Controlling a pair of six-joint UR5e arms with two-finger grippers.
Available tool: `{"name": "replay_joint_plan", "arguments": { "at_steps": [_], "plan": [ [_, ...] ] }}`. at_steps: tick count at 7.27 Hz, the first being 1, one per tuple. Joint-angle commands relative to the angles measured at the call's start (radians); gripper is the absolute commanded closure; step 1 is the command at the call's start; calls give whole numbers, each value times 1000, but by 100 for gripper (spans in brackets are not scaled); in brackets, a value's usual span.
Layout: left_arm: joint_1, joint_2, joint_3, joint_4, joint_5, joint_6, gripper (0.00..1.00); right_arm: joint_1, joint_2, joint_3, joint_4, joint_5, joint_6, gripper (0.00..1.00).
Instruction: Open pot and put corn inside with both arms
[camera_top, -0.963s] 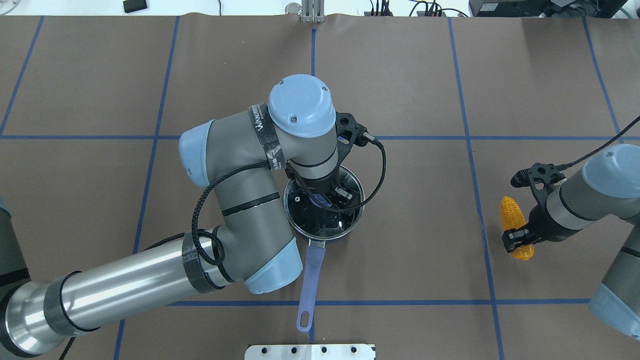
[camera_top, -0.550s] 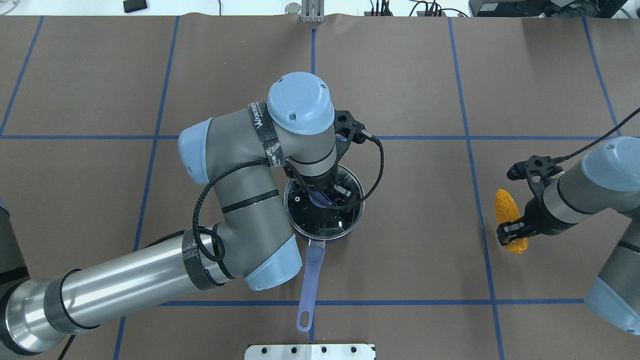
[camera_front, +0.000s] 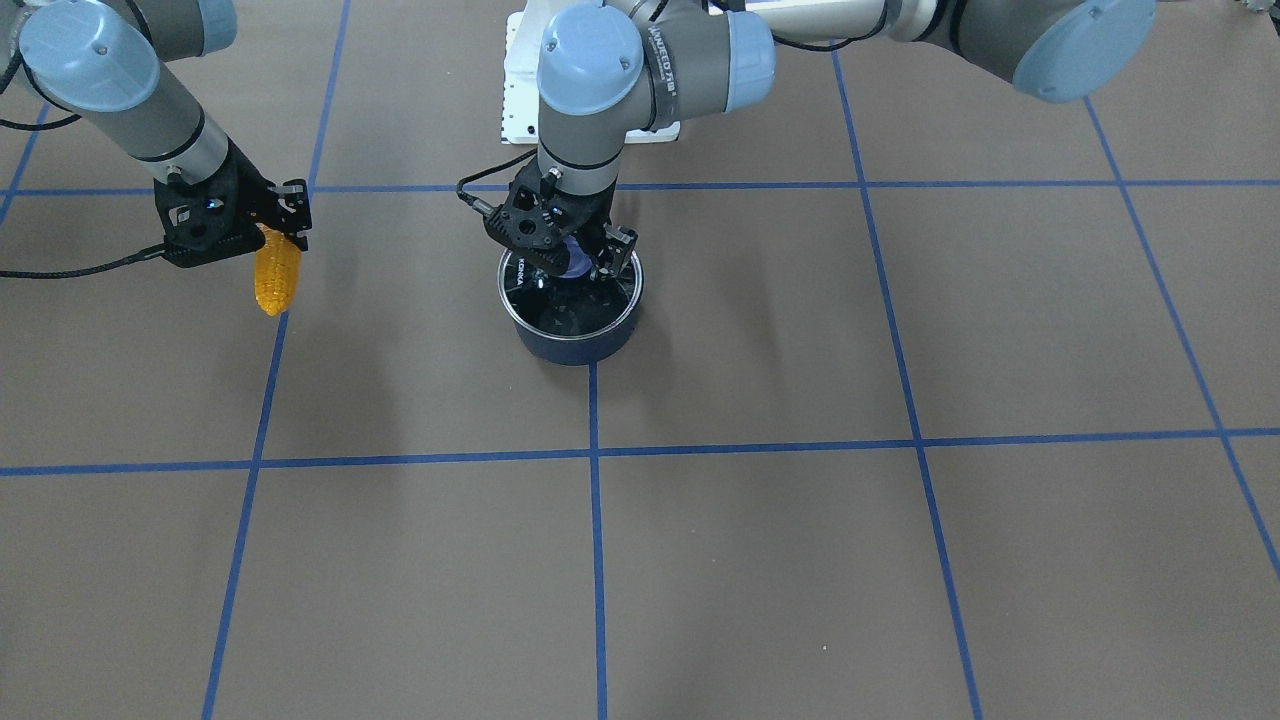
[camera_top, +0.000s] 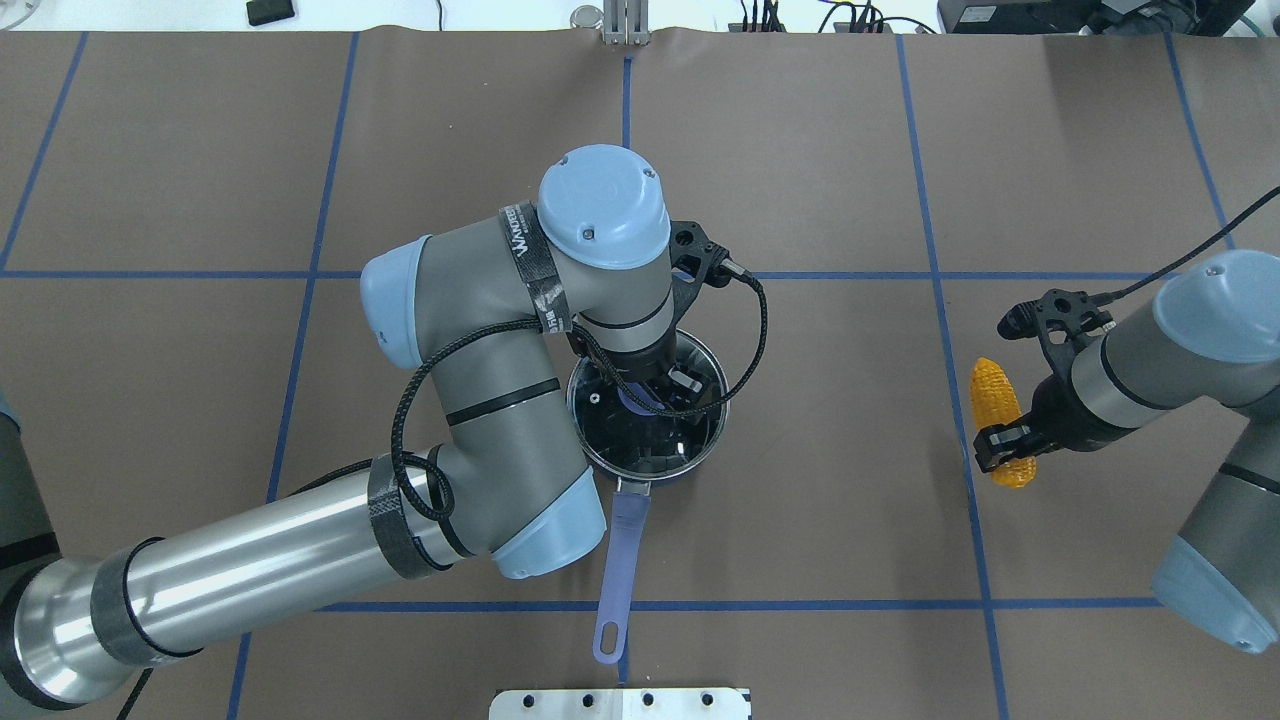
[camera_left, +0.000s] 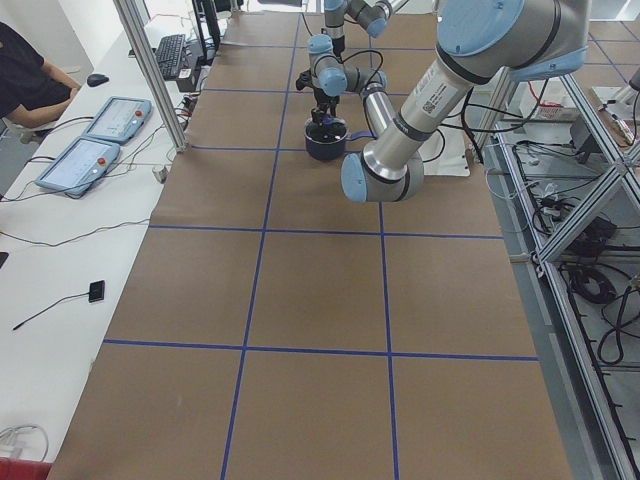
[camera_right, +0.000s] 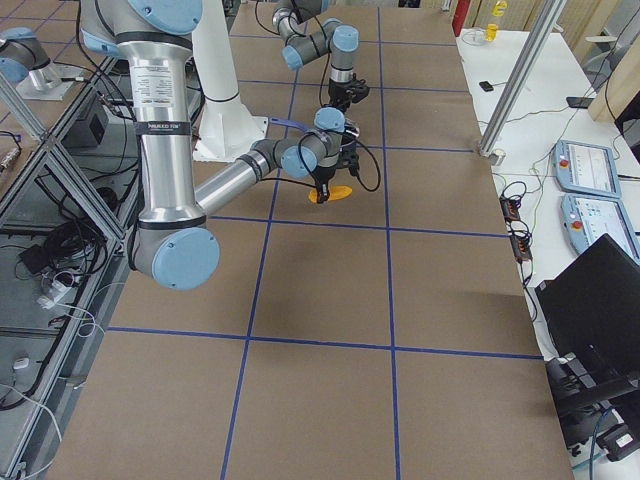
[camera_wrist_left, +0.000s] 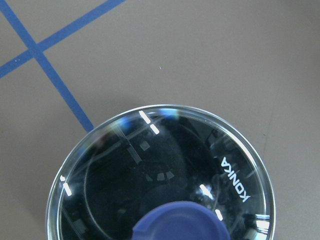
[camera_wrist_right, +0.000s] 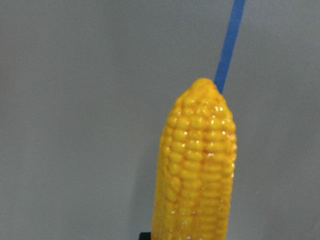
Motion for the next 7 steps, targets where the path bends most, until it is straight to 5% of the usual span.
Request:
{"name": "replay_joint_plan", "arguments": {
  "at_steps": [1, 7],
  "plan": [
    [-1, 0, 0, -3, -1, -16, 44, 0, 93, 5, -88, 0, 6, 76],
    [-190, 96, -126, 6, -152, 39, 46, -41, 318, -73, -88, -8, 14, 75]
  ]
}}
